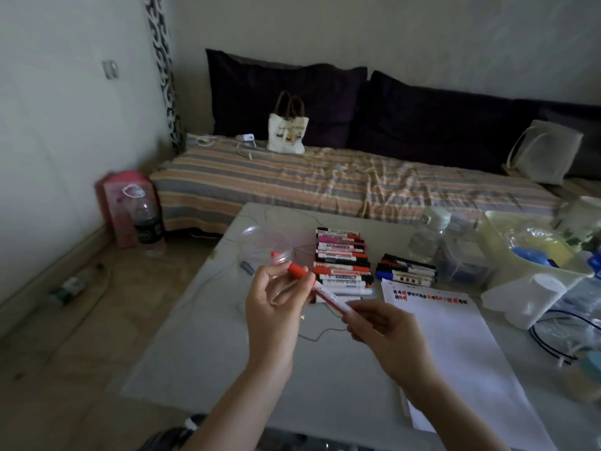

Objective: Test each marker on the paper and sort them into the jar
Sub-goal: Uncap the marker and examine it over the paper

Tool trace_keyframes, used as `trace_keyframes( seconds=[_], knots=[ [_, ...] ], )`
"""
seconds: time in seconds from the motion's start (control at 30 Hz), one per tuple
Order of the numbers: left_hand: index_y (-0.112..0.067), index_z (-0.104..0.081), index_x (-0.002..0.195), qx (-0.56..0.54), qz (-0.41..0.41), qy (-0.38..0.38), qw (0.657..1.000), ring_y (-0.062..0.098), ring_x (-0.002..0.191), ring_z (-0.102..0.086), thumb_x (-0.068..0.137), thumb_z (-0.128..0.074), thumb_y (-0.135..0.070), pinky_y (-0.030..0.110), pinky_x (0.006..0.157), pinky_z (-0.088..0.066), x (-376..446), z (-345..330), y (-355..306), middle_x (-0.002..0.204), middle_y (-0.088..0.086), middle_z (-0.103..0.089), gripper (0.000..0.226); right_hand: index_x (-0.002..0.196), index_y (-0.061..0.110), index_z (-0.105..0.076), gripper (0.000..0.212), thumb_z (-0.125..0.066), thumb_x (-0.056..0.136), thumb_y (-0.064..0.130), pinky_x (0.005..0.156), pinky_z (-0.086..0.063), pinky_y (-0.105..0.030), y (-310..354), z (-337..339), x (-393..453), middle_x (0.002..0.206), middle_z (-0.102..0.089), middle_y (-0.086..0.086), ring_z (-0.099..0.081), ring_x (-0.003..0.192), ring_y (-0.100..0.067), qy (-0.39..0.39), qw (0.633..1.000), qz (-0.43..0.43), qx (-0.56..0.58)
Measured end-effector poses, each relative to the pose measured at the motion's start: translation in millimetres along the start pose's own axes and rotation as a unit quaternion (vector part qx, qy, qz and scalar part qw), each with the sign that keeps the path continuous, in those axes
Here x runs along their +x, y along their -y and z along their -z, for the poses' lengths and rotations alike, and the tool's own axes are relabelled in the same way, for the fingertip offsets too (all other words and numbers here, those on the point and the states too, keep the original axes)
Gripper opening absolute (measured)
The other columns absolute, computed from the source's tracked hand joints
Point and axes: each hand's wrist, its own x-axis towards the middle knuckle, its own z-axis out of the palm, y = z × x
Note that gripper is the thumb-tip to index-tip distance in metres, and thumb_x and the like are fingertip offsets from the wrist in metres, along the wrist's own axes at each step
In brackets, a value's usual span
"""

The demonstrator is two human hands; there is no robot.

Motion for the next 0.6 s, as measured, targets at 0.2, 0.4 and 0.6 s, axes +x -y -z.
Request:
trace_keyframes(
  seconds=[0.2, 0.4, 0.6],
  knots=[
    [-0.015, -0.058, 0.094, 0.009, -0.075, -0.048, 0.996, 0.009, 0.071, -0.072, 0.080, -0.072, 0.004, 0.019, 0.061, -0.056, 24.6, 16.2, -49.4, 0.081, 0.000, -0.074, 0.027, 0.086, 0.041, -0.070, 0.018, -0.073, 0.086, 0.023, 0.073, -0.055, -0.023, 36.3, -45.9, 33.1, 0.080, -0.073, 0.017, -0.069, 0.077, -0.003, -0.008, 0.988, 0.114, -0.099],
    [-0.021, -0.058, 0.093, 0.174, -0.257, -0.055, 0.949, 0.003, 0.083, -0.068, 0.079, -0.076, -0.001, 0.012, 0.074, -0.052, 74.9, 20.4, -80.2, 0.092, 0.000, -0.071, 0.030, 0.106, 0.031, -0.067, 0.019, -0.068, 0.088, 0.035, 0.062, -0.048, -0.005, 53.3, -50.8, 55.1, 0.095, -0.070, 0.016, -0.065, 0.078, 0.009, -0.092, 0.985, 0.102, -0.108],
    [-0.017, -0.057, 0.092, 0.385, -0.291, -0.006, 0.876, 0.011, 0.079, -0.066, 0.077, -0.078, -0.007, 0.032, 0.070, -0.058, 103.9, 19.0, -55.0, 0.083, -0.006, -0.067, 0.027, 0.093, 0.030, -0.068, 0.004, -0.065, 0.091, 0.029, 0.055, -0.041, -0.004, 2.8, -29.8, 49.7, 0.084, -0.069, 0.016, -0.065, 0.077, 0.002, -0.103, 0.980, 0.045, -0.165]
  ],
)
